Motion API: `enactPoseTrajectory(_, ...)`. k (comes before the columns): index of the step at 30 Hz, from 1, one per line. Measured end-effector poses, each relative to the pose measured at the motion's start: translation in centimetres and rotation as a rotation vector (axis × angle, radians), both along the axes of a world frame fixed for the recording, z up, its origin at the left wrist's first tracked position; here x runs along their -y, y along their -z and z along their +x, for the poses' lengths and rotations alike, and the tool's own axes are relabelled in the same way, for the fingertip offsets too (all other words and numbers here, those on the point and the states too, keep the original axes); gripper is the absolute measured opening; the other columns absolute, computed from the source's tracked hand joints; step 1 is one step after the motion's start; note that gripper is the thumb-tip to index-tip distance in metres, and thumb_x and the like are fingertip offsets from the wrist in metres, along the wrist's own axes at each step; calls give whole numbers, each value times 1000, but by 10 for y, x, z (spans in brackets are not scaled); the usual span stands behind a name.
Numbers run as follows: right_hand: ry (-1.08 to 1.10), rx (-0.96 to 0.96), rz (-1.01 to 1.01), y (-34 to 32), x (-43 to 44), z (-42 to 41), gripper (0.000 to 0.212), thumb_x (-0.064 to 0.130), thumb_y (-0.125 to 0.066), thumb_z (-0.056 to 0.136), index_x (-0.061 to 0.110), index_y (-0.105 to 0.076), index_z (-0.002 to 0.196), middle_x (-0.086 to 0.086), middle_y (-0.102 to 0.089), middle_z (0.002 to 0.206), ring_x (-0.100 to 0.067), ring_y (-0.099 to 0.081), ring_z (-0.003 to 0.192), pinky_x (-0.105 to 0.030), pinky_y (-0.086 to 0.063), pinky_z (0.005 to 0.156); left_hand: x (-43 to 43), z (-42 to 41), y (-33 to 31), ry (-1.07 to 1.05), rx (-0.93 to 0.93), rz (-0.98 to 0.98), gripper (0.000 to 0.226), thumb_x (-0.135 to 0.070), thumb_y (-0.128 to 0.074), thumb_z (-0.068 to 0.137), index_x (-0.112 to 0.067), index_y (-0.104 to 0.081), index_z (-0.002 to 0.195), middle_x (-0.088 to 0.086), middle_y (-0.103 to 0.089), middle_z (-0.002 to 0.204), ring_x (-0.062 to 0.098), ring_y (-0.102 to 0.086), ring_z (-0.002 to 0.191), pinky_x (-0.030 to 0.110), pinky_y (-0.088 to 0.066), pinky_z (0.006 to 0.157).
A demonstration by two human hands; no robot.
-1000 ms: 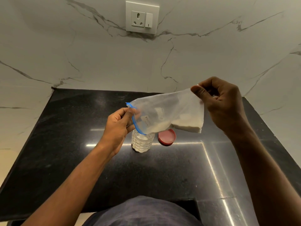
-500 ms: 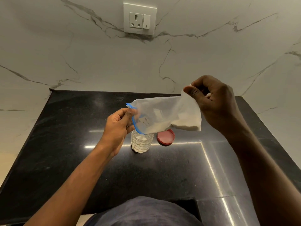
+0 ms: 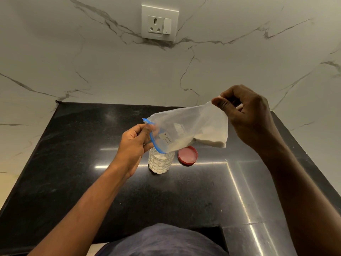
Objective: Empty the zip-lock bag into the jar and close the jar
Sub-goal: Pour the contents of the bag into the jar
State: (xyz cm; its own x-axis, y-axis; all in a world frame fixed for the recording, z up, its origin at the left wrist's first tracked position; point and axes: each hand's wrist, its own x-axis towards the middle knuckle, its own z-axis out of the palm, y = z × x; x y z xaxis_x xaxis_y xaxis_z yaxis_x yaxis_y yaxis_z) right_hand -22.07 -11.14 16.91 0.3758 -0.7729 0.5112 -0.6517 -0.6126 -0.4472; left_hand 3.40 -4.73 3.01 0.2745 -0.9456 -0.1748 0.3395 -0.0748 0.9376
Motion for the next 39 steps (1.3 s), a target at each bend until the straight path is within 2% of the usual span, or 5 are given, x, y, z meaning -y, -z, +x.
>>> enactPoseTrajectory(11, 55, 55, 72, 19, 5, -9, 21, 38, -71, 98, 17, -70, 91, 7, -66, 86, -5, -62, 77, -14, -46, 65, -5, 8, -27, -13, 996, 82, 96, -70, -69, 84, -23, -32, 160, 6, -38, 167, 28, -31, 155, 53, -35, 120)
enactPoseTrajectory(18, 16, 121, 173, 29, 3, -13, 16, 34, -71, 98, 19, -71, 93, 9, -68, 85, -4, -62, 76, -19, -49, 68, 36, -50, -105, 404, 1433, -425, 60, -58, -60, 100, -26, -55, 150, -2, -61, 152, 22, -53, 142, 50, -34, 118)
enactPoseTrajectory(27, -64, 367, 556, 68, -11, -29, 62, 34, -87, 78, 30, -56, 131, 6, -65, 129, -10, -66, 117, -29, -62, 84, 51, -62, -103, 462, 1150, -401, 20, -22, -66, 105, -11, -80, 115, 9, -79, 111, 25, -72, 103, 50, -57, 94)
enactPoseTrajectory(32, -48, 559, 546, 97, -14, -24, 18, 32, -72, 88, 20, -73, 101, 1, -79, 98, -24, -76, 93, -37, -65, 79, 48, -55, -102, 422, 1160, -432, 22, -30, -70, 102, -16, -78, 117, 1, -78, 117, 18, -71, 110, 53, -53, 102)
enactPoseTrajectory(39, 4, 618, 481, 104, -8, -18, 12, 26, -74, 94, 13, -75, 92, 2, -77, 87, -16, -73, 80, -30, -61, 70, -7, 1, -41, -425, 702, -336, 40, -55, -81, 87, -36, -59, 114, -14, -62, 112, 3, -61, 106, 21, -51, 92)
